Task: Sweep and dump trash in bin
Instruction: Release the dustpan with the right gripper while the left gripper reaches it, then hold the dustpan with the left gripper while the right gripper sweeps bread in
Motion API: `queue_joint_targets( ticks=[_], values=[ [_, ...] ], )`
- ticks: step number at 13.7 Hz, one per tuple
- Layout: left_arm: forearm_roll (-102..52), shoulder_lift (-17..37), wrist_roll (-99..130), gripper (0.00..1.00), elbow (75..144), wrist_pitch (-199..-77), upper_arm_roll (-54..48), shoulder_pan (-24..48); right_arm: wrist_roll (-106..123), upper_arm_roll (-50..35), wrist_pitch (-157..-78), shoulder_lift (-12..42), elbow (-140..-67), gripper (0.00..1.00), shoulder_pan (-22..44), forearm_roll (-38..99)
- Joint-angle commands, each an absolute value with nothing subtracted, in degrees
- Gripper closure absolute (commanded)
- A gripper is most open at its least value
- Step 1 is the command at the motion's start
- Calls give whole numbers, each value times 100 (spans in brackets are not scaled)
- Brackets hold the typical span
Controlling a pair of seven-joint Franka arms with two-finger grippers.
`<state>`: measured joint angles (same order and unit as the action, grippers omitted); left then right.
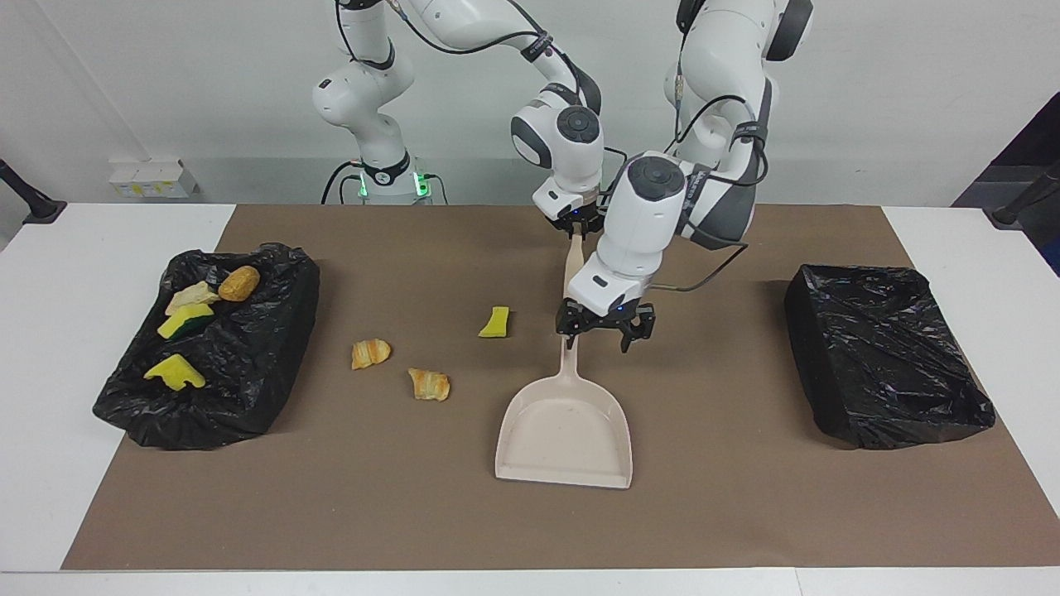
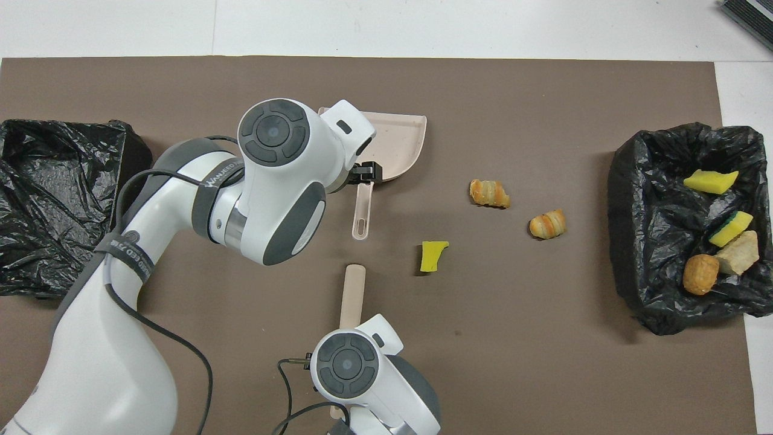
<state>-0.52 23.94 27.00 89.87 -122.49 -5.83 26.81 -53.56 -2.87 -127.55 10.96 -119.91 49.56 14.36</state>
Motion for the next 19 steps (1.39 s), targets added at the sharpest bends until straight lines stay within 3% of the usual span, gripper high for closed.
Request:
queue_joint_targets(
  ticks=[1, 8, 9, 11, 12, 16, 19],
  values=[
    [-18, 2382, 2733, 0, 9263, -12497, -483, 2847, -5476, -238, -12289, 932, -11884, 100, 4852, 1477],
    [-9, 2681, 2751, 0, 9369, -12586, -483, 3129, -5204, -237, -11058, 247, -11935, 100, 4001, 1275],
    [-9, 2681, 2760, 9, 9352, -12560, -483, 3129, -5064, -246, -10917, 142, -11953, 100, 3764, 1266],
    [-61, 2681, 2769, 90, 9352, -12507, -483, 3129, -4625, -255, -10741, -43, -11944, 100, 3324, 1266],
    [-62, 2672, 2760, 100, 9360, -12489, -483, 3129, -4423, -246, -10688, -96, -11936, 100, 3140, 1248],
    [122, 2654, 2385, 100, 9352, -12340, -483, 3094, -3300, -246, -10626, -18, -11927, 100, 2191, 731],
    [466, 2225, 770, 100, 9386, -11753, -422, 2893, -2297, -255, -10696, 114, -11927, 100, 1435, 335]
  ],
)
